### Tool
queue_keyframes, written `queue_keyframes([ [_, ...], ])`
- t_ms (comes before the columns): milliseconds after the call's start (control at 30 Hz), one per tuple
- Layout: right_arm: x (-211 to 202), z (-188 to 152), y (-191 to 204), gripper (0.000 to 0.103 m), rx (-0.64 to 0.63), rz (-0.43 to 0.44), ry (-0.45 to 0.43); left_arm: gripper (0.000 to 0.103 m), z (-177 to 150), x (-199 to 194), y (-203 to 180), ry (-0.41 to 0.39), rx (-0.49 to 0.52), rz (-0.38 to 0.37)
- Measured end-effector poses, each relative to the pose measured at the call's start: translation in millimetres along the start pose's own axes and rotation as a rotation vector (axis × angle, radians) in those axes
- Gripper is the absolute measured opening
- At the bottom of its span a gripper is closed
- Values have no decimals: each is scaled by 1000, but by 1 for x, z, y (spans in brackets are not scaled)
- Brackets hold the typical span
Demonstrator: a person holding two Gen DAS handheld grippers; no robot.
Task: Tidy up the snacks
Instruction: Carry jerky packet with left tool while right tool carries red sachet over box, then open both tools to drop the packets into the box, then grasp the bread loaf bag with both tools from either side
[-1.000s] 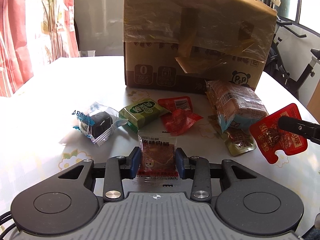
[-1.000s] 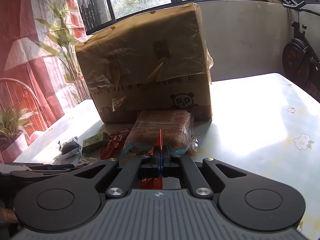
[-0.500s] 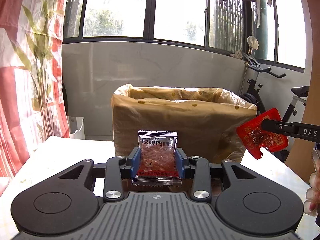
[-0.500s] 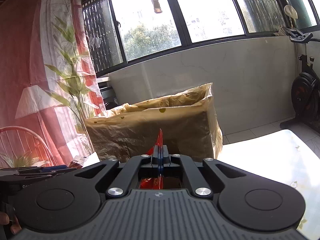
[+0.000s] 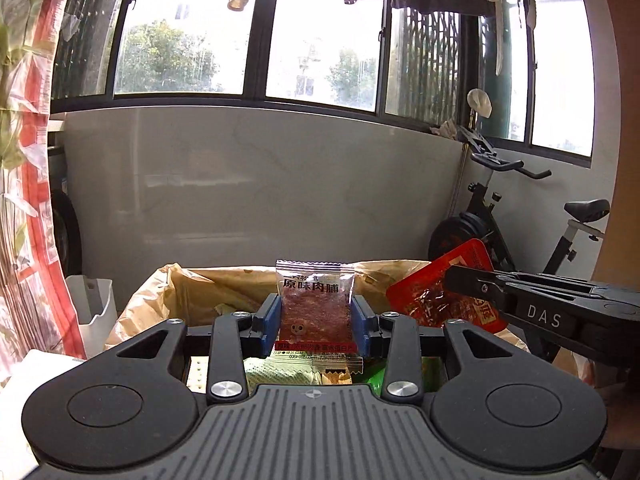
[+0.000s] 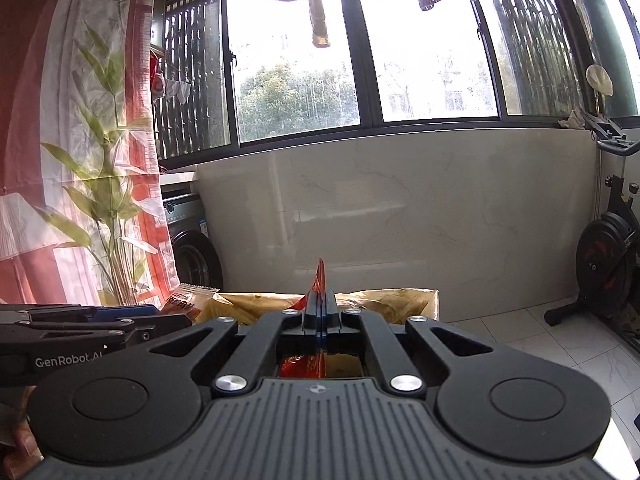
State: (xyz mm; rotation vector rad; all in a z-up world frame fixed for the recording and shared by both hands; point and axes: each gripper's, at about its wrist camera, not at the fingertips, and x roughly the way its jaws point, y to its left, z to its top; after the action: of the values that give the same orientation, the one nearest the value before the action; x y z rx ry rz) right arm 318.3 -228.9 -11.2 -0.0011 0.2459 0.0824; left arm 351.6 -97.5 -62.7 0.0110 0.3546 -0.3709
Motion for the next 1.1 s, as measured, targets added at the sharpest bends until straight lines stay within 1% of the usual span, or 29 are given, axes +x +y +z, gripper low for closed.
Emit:
queue_keyframes([
  [33,5,-3,-3,2,3,-7,14,41,-3,10,0,10,6,-10],
  [67,9,-5,-3,2,4,-13,25,45,-4,16,-1,23,8,-15],
  [100,12,-8,-6,5,8,-18,42,47,-6,22,-1,41,7,-11],
  [167,14,-13,-11,12,27,-18,72,48,-9,28,2,60,-9,14],
  [200,12,-15,-14,19,40,-13,78,49,-11,28,3,63,-16,21],
  [300,-3,-21,-26,21,55,-20,72,51,-15,22,17,72,-27,37],
  [367,-12,-23,-29,21,72,-17,72,51,-16,9,26,76,-37,46],
  [400,-19,-25,-31,22,83,-11,70,52,-15,-1,38,77,-46,45],
  [467,-36,-31,-34,32,100,1,59,56,-16,-17,49,74,-67,49],
  [500,-43,-35,-34,43,105,7,51,59,-17,-24,53,70,-75,50],
  [533,-52,-39,-34,49,108,15,39,59,-20,-35,62,64,-82,53],
  [600,-70,-49,-32,55,105,30,1,59,-24,-52,66,60,-84,51],
  [633,-76,-53,-29,59,105,22,-5,59,-26,-58,67,62,-84,44],
  [767,-95,-71,-23,60,149,22,3,59,-46,-81,74,98,-84,27],
  [867,-97,-89,-15,60,140,25,44,59,-62,-90,76,125,-87,16],
  [967,-92,-111,-8,60,106,9,115,59,-79,-88,74,172,-95,-12],
  [1100,-83,-143,-5,60,115,0,237,59,-101,-76,56,237,-73,-75],
])
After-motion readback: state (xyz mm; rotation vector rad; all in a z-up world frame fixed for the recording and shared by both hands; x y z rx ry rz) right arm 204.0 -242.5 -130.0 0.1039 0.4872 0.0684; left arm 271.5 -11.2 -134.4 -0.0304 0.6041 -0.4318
